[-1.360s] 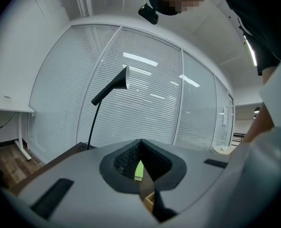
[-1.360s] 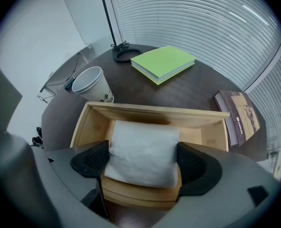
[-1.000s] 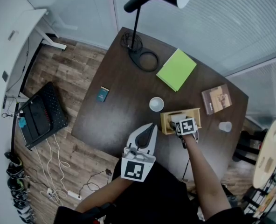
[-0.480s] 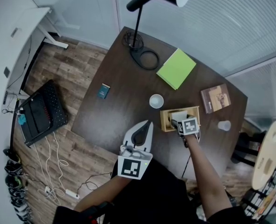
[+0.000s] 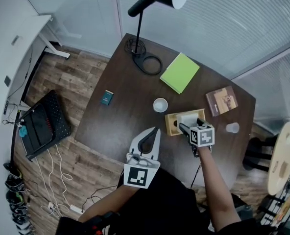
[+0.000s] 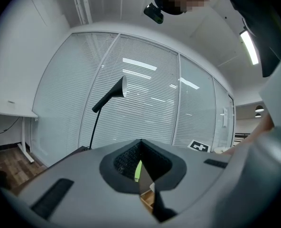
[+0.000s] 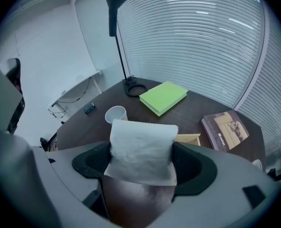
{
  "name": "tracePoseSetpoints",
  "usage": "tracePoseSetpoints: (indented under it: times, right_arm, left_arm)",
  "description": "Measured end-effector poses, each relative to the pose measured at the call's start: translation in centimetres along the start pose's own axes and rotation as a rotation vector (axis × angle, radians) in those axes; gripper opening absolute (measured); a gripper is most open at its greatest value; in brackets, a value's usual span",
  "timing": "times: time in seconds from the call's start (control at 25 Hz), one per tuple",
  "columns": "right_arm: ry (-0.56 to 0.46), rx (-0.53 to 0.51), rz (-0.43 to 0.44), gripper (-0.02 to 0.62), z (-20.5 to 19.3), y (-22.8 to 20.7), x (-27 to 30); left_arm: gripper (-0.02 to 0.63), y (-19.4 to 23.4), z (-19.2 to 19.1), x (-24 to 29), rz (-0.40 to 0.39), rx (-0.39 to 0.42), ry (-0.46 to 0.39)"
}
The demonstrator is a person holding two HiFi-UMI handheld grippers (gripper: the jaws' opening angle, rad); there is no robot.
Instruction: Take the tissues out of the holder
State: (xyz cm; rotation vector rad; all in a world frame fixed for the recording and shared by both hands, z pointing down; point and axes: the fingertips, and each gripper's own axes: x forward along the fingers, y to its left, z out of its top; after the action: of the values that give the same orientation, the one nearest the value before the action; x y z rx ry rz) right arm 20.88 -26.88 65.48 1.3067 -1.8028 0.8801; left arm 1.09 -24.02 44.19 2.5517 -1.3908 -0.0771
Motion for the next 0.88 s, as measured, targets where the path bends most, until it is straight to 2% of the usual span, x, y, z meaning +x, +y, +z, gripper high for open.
tracePoseSetpoints:
  times: [0.32, 0.64, 0.88]
  right_arm:
    - [-0.212, 0.057, 0.003, 0.419, 2.7, 2.4, -5.5]
    - [-0.4, 0.021, -0.009, 0.419, 5.3, 7.0, -11.5]
    - [-0.449, 0.045, 0.002, 0.419, 5.3, 9.8, -14.2]
  left_arm:
    - [-0.003, -2.4, 0.9, -1.0, -0.059, 0.049, -0.023]
    - [-0.003, -2.9, 1.8, -1.7, -0.073, 0.015, -0.043]
    - [-0.003, -2.7, 1.9, -2.5, -0.103, -0.06, -0.03]
